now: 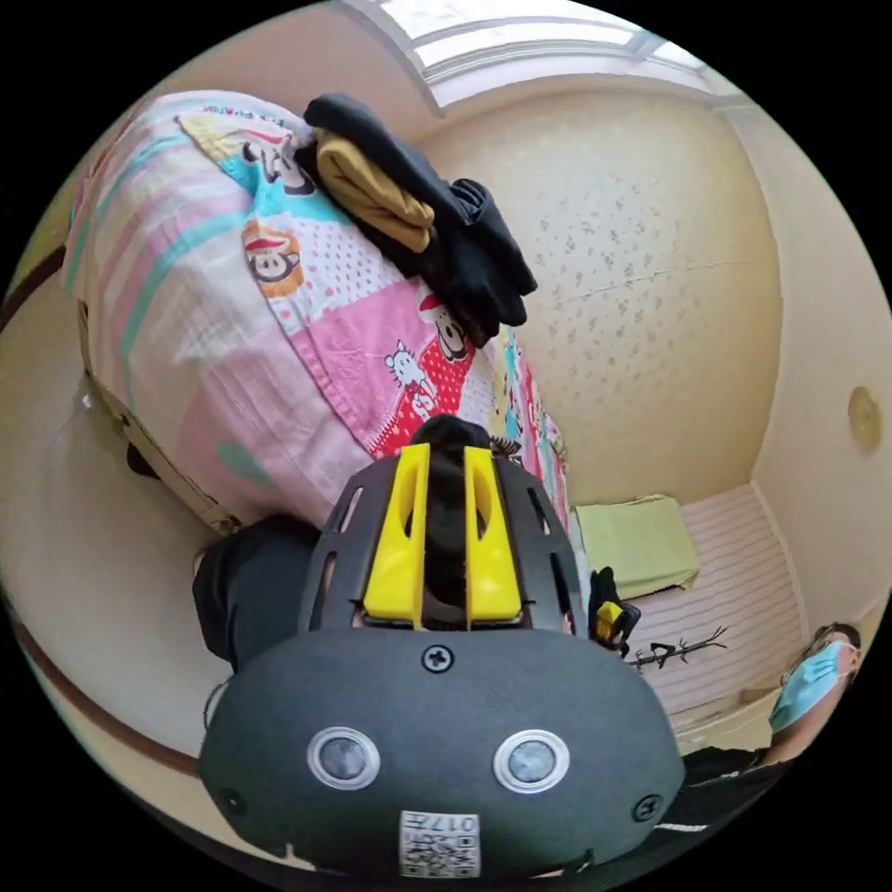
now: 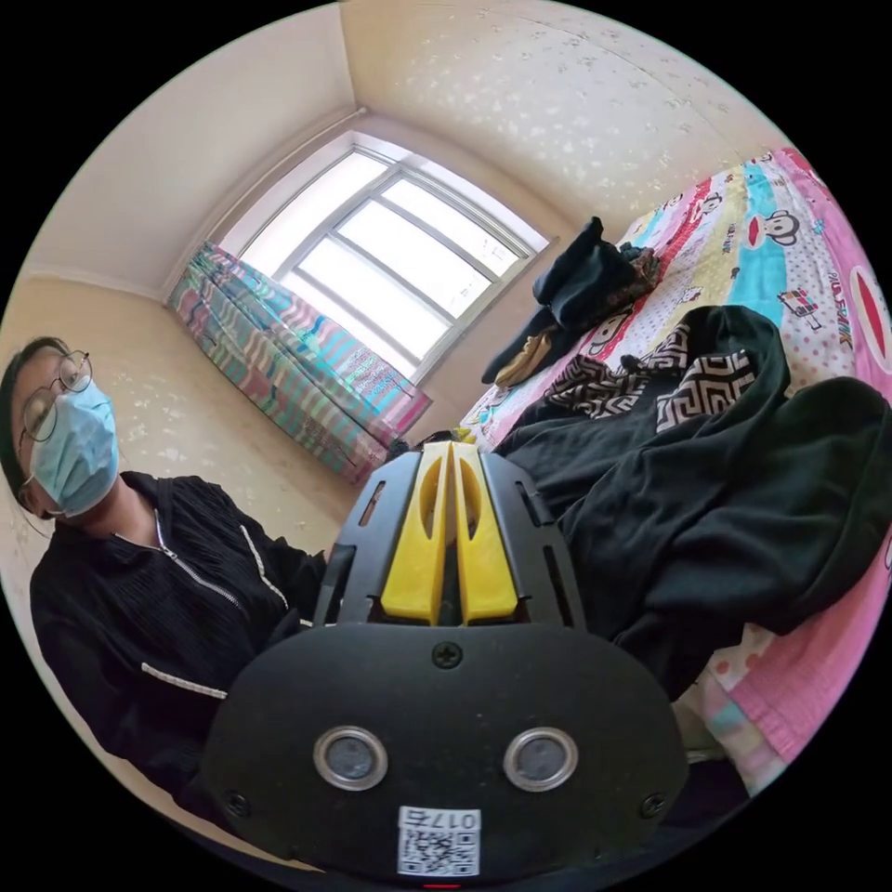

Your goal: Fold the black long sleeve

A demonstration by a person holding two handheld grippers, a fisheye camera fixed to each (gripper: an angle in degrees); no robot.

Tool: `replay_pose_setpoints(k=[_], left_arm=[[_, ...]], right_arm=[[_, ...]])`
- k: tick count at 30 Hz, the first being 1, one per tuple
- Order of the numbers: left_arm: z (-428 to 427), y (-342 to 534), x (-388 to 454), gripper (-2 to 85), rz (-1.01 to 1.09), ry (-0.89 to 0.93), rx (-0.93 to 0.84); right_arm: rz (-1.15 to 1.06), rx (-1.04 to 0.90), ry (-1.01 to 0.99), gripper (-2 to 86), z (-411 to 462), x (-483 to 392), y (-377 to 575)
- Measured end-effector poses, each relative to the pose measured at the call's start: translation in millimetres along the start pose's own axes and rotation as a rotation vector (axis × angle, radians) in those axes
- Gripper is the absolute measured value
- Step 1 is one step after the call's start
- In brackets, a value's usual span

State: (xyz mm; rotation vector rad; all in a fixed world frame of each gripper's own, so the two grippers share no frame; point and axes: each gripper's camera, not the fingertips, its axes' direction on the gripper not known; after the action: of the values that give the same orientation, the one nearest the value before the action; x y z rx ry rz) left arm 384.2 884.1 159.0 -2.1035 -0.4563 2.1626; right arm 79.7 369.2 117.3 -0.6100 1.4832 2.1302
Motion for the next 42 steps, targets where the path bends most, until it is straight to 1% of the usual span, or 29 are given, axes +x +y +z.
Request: replay_pose_setpoints(k=[1,2,4,5,7,8,10,12,15,17,18,19,20,21,23,25,28,31,38,40,42], left_arm=[[3.9,-1.2,17.3,7.4,0.110,-0.017,-0.010],[8.4,-2.6,26.9,7.7,0.168,-0.020,-0.028],[40.2,-12.0,63.9,9.1,0.380,-0.037,-0.168],[50.5,-14.8,71.7,9.5,0.424,-0.045,-0.209],[92.6,-24.1,96.1,10.5,0.579,-0.102,-0.336],[102.7,-25.9,100.5,10.8,0.613,-0.124,-0.358],[142.2,-29.4,112.5,12.0,0.757,-0.225,-0.446],[171.9,-28.1,113.6,13.0,0.844,-0.304,-0.534],[209.6,-18.3,103.5,12.7,0.917,-0.335,-0.665],[225.7,-10.5,92.3,9.2,0.911,-0.385,-0.734],[232.3,-4.5,86.0,4.7,0.893,-0.369,-0.787],[234.3,1.8,83.6,2.6,0.871,-0.281,-0.839],[232.4,5.1,83.8,1.6,0.860,-0.231,-0.842],[222.7,12.9,88.3,0.8,0.868,-0.143,-0.806],[200.3,24.9,101.6,0.1,0.906,-0.049,-0.697],[164.6,40.0,123.9,-0.5,0.949,0.042,-0.543],[122.5,61.0,158.4,-0.7,1.023,0.103,-0.385],[91.6,87.4,197.1,-0.8,1.127,0.112,-0.284],[43.3,157.5,270.2,-0.7,1.386,0.223,-0.243],[26.6,179.7,288.6,-0.6,1.446,0.297,-0.239],[14.3,188.5,298.8,-0.6,1.448,0.383,-0.244]], right_arm=[[0.010,-0.007,0.001,0.5,0.0,2.9,-2.4],[0.018,-0.016,-0.003,0.5,0.9,5.5,-4.7],[0.023,-0.029,-0.017,0.5,3.5,8.5,-8.1],[0.026,-0.037,-0.030,0.5,5.4,10.4,-10.2],[0.031,-0.052,-0.048,0.5,8.3,12.4,-13.1],[0.034,-0.062,-0.058,0.5,9.6,13.2,-14.7],[0.034,-0.071,-0.066,0.5,9.5,13.3,-16.7],[0.032,-0.068,-0.068,0.6,6.6,13.3,-19.0],[0.036,-0.049,-0.069,0.6,-2.5,15.2,-23.8],[0.041,-0.023,-0.061,0.7,-11.5,17.6,-27.8],[0.041,-0.017,-0.058,0.8,-13.6,18.2,-28.8],[0.042,-0.005,-0.051,0.9,-17.8,19.3,-30.6],[0.040,0.006,-0.044,1.3,-21.8,20.2,-32.3],[0.037,0.011,-0.040,1.5,-23.7,20.5,-33.2],[0.021,0.025,-0.017,2.7,-30.3,20.6,-36.3],[0.009,0.038,0.007,3.8,-34.9,19.8,-38.3],[-0.010,0.075,0.044,6.0,-42.3,16.9,-42.2],[-0.041,0.119,0.074,6.8,-48.6,9.5,-45.9],[-0.131,0.180,0.181,7.3,-61.2,-22.0,-53.3],[-0.145,0.193,0.182,7.3,-65.4,-27.5,-54.7],[-0.154,0.204,0.174,7.3,-69.7,-31.3,-56.3]])
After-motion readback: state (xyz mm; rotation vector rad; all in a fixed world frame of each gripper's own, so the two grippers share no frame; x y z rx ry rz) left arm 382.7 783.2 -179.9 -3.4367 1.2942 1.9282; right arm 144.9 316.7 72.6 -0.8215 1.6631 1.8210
